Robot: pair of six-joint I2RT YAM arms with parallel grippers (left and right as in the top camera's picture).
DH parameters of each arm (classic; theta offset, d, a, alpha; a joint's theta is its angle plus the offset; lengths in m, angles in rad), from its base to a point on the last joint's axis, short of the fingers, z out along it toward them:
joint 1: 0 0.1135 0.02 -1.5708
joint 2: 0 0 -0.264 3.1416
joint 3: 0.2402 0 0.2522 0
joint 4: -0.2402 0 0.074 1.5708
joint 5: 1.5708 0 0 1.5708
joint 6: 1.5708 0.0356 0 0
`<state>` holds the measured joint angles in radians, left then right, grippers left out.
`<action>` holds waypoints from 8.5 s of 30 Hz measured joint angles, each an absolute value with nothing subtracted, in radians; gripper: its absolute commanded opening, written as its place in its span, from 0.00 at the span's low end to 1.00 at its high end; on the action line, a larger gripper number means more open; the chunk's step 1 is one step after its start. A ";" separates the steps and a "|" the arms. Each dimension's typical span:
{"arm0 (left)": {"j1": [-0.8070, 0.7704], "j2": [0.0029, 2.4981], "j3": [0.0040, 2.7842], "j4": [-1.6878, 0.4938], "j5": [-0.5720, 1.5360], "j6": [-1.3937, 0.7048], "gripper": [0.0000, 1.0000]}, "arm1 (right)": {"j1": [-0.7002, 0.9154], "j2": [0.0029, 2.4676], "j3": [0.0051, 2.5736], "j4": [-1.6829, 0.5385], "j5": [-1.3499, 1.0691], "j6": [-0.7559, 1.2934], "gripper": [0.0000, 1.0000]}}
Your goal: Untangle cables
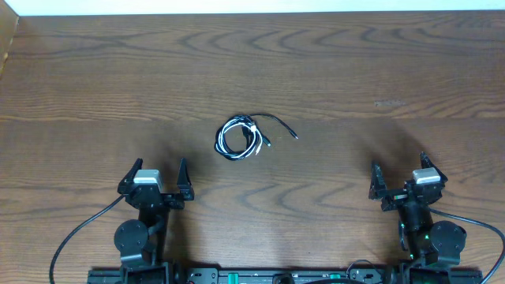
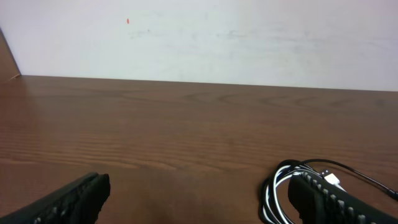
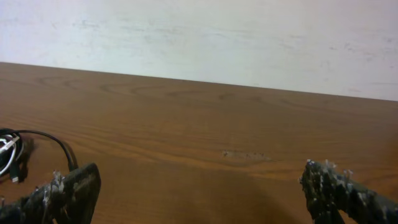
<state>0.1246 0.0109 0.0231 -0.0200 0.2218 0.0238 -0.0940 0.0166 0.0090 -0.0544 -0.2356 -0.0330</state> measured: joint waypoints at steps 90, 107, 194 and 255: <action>0.125 0.011 0.023 -0.020 0.222 0.024 0.97 | -0.094 0.017 0.009 -0.054 -0.236 -0.033 0.99; 0.125 0.011 0.023 -0.020 0.222 0.024 0.97 | -0.094 0.017 0.009 -0.054 -0.236 -0.033 0.99; 0.125 0.011 0.023 -0.020 0.222 0.024 0.97 | -0.094 0.017 0.009 -0.054 -0.235 -0.033 0.99; 0.125 0.011 0.026 -0.018 0.235 -0.094 0.97 | -0.094 0.026 0.007 0.196 -0.249 -0.056 0.99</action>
